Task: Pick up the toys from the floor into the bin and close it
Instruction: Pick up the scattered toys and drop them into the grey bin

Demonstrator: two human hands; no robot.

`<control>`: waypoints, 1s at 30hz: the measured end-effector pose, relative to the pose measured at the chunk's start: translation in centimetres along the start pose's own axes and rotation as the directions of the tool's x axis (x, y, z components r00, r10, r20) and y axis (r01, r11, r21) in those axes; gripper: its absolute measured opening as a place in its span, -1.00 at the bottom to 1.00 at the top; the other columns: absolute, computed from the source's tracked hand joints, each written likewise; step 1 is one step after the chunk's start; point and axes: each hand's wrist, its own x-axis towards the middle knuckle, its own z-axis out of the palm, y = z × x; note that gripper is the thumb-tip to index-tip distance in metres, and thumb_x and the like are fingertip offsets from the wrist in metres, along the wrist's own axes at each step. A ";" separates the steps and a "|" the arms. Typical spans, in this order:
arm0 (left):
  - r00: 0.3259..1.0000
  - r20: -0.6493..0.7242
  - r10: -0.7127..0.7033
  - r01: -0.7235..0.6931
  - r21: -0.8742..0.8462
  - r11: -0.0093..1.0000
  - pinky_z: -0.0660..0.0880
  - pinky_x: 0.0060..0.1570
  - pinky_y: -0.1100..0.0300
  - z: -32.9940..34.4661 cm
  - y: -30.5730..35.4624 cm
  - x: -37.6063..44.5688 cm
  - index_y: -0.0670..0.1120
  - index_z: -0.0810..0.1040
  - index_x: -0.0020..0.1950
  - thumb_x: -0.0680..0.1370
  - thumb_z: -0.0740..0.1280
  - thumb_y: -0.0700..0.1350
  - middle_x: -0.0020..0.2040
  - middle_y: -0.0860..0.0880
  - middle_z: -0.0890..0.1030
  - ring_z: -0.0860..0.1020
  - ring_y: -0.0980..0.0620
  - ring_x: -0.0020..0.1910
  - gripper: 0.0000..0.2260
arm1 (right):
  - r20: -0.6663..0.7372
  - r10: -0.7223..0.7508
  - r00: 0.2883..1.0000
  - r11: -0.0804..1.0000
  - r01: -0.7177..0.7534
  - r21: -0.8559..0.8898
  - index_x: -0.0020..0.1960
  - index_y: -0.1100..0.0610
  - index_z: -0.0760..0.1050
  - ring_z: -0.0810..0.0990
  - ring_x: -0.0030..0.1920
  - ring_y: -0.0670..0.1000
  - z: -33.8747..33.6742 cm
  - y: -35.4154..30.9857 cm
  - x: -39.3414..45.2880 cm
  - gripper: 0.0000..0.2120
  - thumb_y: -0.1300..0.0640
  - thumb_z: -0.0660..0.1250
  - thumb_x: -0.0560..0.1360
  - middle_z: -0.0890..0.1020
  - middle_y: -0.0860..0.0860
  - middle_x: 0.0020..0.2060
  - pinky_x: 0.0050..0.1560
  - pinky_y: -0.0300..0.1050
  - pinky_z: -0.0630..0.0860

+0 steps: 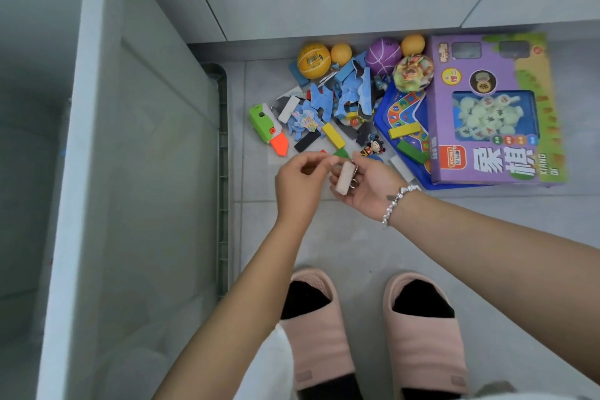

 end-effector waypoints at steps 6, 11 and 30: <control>0.999 0.001 0.049 -0.046 0.341 0.939 0.44 0.01 0.26 0.9 -1.9 3.1 -0.08 0.61 0.08 0.44 0.46 -0.05 0.07 -0.05 0.58 0.51 0.07 0.01 -0.75 | -0.070 -0.063 0.996 0.997 0.060 -0.048 -0.03 0.21 0.49 0.49 -0.32 -0.02 -1.0 -1.2 -0.8 -0.70 0.01 0.11 0.61 0.50 0.06 -0.31 -0.28 -0.18 0.49; 0.976 0.124 0.177 -0.216 0.574 0.790 0.38 0.05 0.16 2.3 -3.0 3.2 -0.09 0.56 0.12 0.40 0.48 -0.11 0.08 -0.07 0.53 0.42 -0.07 0.11 -0.68 | -0.092 -0.133 0.987 0.976 0.114 -0.187 0.06 0.24 0.47 0.50 -0.31 0.00 -1.9 -1.4 -1.3 -0.71 0.03 0.14 0.60 0.50 0.09 -0.29 -0.23 -0.14 0.52; 0.981 0.183 0.065 -0.105 0.218 0.970 0.47 -0.16 0.43 3.6 1.4 -2.2 -0.03 0.66 0.04 0.36 0.52 -0.12 -0.09 0.04 0.65 0.55 0.27 -0.20 -0.74 | 0.050 -0.062 0.997 0.998 0.061 0.036 0.02 0.20 0.46 0.62 -0.03 0.15 -3.1 -2.0 -1.0 -0.52 -0.23 0.10 0.53 0.61 0.18 -0.06 -0.15 -0.02 0.56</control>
